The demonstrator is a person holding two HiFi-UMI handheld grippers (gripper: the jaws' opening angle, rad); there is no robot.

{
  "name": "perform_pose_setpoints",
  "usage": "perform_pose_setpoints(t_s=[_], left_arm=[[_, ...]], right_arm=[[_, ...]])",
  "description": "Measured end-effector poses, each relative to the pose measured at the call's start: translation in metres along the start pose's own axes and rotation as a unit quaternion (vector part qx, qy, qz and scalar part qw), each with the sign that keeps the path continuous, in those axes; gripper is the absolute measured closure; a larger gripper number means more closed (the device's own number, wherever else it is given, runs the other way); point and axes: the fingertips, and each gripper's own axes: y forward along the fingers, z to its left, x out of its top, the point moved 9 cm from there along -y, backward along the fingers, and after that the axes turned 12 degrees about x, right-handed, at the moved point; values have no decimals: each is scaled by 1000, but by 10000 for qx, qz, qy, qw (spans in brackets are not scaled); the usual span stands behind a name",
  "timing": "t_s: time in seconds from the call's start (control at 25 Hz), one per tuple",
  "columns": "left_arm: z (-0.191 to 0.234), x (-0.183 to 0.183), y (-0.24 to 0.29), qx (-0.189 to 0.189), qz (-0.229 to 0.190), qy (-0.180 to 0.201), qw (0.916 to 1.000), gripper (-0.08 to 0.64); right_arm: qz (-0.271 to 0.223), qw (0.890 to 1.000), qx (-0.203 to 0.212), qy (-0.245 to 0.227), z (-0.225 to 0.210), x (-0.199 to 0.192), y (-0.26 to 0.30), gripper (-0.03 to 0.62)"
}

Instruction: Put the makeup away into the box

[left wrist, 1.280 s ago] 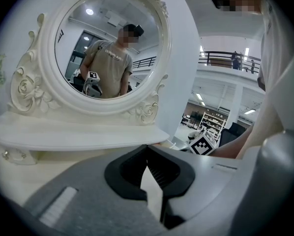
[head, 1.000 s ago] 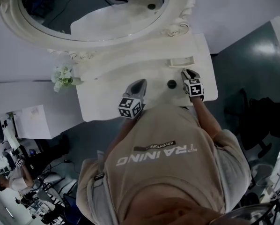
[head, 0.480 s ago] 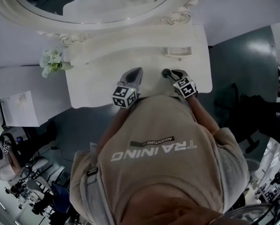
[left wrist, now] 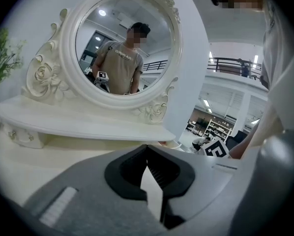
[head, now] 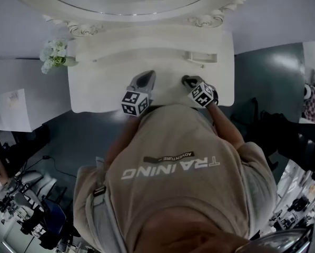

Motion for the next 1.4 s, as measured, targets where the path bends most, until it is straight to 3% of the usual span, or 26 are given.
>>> perform_pose_setpoints(t_s=[0.28, 0.56, 0.88, 1.0, 1.24, 1.4], left_arm=[[17, -9, 0, 96, 58, -140, 9998, 554], [13, -4, 14, -172, 90, -36, 9998, 554], [4, 1, 26, -430, 104, 72, 9990, 554], [2, 4, 25, -434, 79, 73, 9990, 554], [9, 5, 20, -263, 61, 35, 9996, 554], [13, 1, 17, -159, 69, -39, 9998, 554]], right_arm=[[-52, 9999, -98, 16, 8, 7, -7, 589], [-578, 9975, -370, 169, 6, 22, -49, 589], [-1242, 9796, -1316, 870, -48, 28, -107, 589], [-1145, 9765, -1436, 1128, -67, 20, -111, 589], [-1115, 9728, -1624, 1218, -86, 17, -114, 589], [-935, 9742, -1468, 1434, -95, 16, -106, 589]])
